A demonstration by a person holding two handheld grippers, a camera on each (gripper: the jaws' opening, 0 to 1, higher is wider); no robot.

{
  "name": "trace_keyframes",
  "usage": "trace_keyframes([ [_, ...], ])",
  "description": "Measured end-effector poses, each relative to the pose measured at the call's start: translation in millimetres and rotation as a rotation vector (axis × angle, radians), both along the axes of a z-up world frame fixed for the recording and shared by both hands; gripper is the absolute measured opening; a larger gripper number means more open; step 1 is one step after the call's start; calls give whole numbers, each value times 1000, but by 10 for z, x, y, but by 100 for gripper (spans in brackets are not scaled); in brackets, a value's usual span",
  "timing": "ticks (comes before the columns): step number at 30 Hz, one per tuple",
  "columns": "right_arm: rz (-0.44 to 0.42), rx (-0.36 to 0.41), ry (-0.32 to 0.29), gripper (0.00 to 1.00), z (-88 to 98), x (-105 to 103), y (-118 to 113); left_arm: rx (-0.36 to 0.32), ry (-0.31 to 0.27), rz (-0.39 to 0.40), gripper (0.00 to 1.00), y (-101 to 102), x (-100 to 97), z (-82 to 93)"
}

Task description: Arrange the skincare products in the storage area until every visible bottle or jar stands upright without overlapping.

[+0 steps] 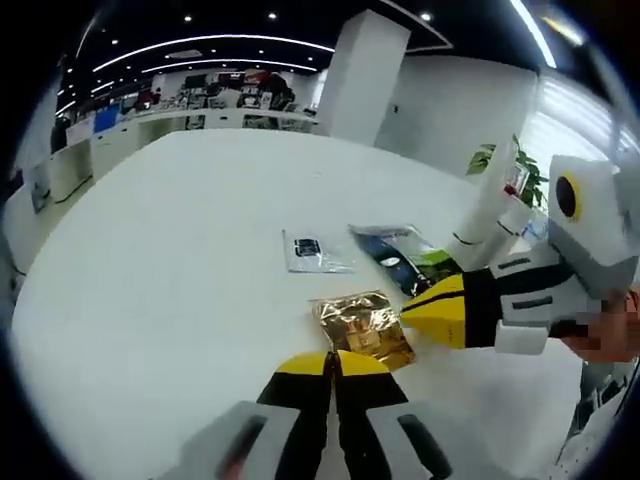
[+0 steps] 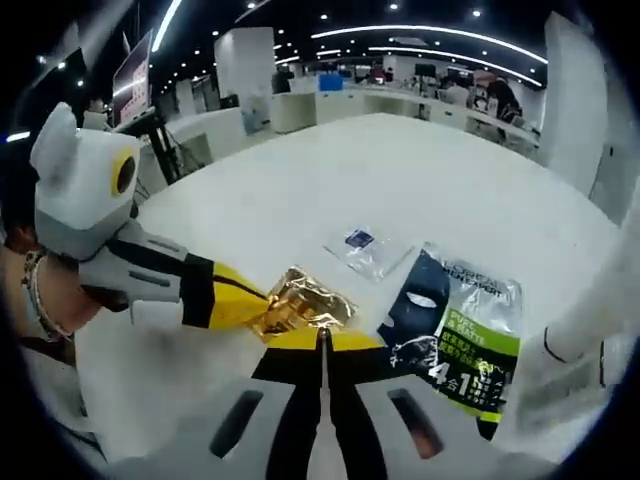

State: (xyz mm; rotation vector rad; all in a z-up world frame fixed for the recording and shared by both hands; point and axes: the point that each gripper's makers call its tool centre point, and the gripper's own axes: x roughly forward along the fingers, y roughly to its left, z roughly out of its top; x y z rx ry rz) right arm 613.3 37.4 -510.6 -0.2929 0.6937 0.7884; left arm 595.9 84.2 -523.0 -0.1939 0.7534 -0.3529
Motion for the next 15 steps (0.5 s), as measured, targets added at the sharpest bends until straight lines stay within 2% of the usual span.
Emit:
trace_keyframes([
  [2,7,-23,31,0,-76,-38,37,5,-3,-3,1,-8,6,-4],
  [3,10,-58,34,0,-120,-45,18,12,-8,-10,1,-13,9,-7],
  [5,21,-87,3,0,-127,-45,14,41,-23,-31,1,-15,21,-4],
  [13,51,-130,-48,0,-119,-41,18,95,-55,-55,4,-1,33,-5],
  [15,50,-133,-51,0,-115,-43,18,146,-84,-50,6,47,65,-12],
])
